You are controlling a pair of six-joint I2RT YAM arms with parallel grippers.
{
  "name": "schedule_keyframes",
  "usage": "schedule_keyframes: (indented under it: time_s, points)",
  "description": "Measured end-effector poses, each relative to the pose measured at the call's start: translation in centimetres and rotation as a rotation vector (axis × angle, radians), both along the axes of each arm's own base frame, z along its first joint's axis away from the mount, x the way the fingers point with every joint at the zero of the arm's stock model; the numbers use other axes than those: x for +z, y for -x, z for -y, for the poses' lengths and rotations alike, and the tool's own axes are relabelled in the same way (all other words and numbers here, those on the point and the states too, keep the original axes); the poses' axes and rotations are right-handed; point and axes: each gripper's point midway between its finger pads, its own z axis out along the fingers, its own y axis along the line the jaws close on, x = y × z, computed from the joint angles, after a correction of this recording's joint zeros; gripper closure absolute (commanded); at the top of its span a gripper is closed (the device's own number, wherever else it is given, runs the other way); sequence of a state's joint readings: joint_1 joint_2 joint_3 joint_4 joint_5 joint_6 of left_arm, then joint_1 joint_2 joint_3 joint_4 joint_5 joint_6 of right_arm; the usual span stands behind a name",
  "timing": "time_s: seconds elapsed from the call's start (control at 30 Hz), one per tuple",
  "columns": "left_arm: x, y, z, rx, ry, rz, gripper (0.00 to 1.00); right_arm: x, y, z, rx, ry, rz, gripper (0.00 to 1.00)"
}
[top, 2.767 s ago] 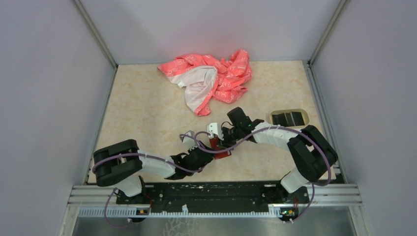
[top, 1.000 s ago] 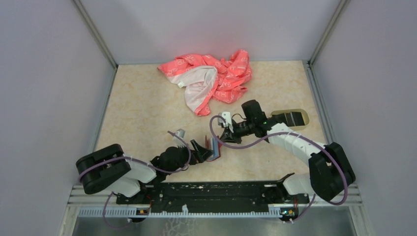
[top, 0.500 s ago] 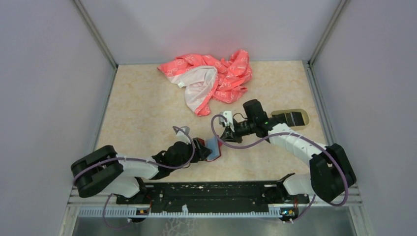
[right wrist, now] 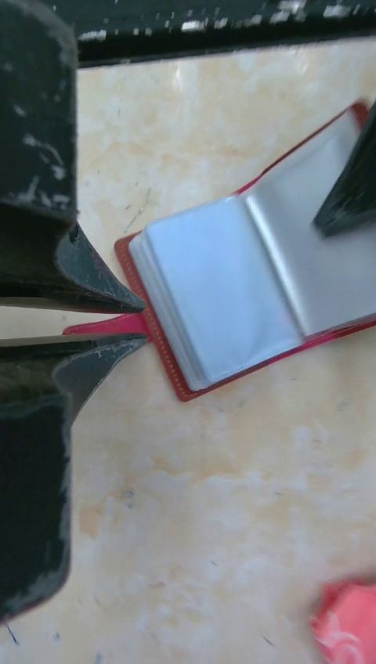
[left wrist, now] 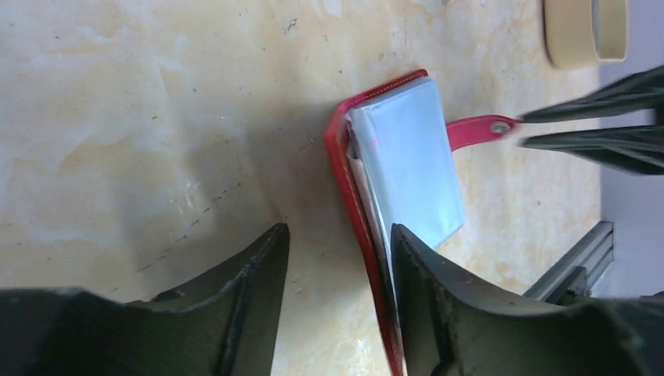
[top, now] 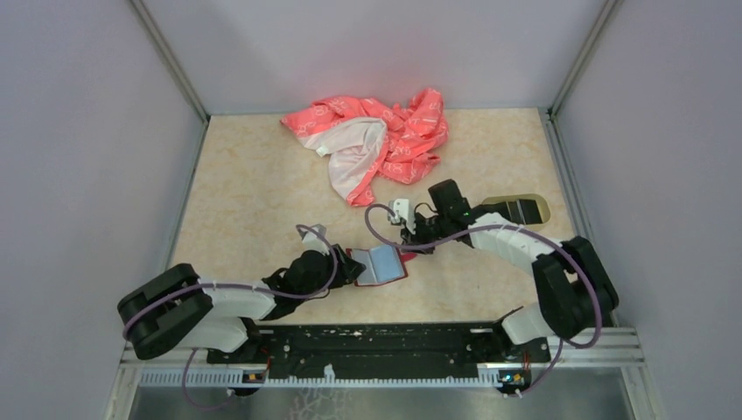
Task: Put the credit cards into the card holder
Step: Open the card holder at the center of the board.
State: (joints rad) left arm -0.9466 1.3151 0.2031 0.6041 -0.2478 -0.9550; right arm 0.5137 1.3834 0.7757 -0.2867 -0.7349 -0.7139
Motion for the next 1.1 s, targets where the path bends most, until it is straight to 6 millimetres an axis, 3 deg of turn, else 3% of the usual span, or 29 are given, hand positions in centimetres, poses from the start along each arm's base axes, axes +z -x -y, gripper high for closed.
schedule_keyframes:
  time_s: [0.13,0.23,0.33,0.43,0.53,0.6,0.83,1.1]
  points:
    - [0.4,-0.1,-0.5,0.01,0.012,0.006,0.4,-4.7,-0.9,2.2,-0.092,0.176,-0.085,0.71]
    - [0.4,0.1,-1.0,0.011,-0.005,0.004,0.43,-5.6,-1.0,3.2,-0.141,0.224,-0.11,0.64]
    - [0.4,0.3,-1.7,0.01,-0.038,0.006,0.5,-3.9,-1.1,2.8,-0.144,0.175,-0.09,0.56]
    - [0.7,0.4,-2.2,0.008,-0.058,0.023,0.55,0.0,-0.8,1.4,-0.097,0.042,-0.034,0.48]
    - [1.0,0.3,-2.4,0.001,-0.071,0.04,0.58,4.1,0.7,0.0,-0.002,-0.109,0.017,0.48]
    - [0.9,0.3,-2.5,-0.004,-0.081,0.044,0.61,5.3,1.7,-0.7,0.054,-0.169,0.016,0.48]
    - [-0.5,1.0,-2.1,-0.051,-0.09,0.025,0.66,4.3,3.8,-1.0,0.143,-0.191,-0.082,0.46]
    - [-0.2,1.7,-0.9,-0.139,-0.027,0.05,0.61,5.2,3.5,-0.9,0.134,-0.192,-0.053,0.38]
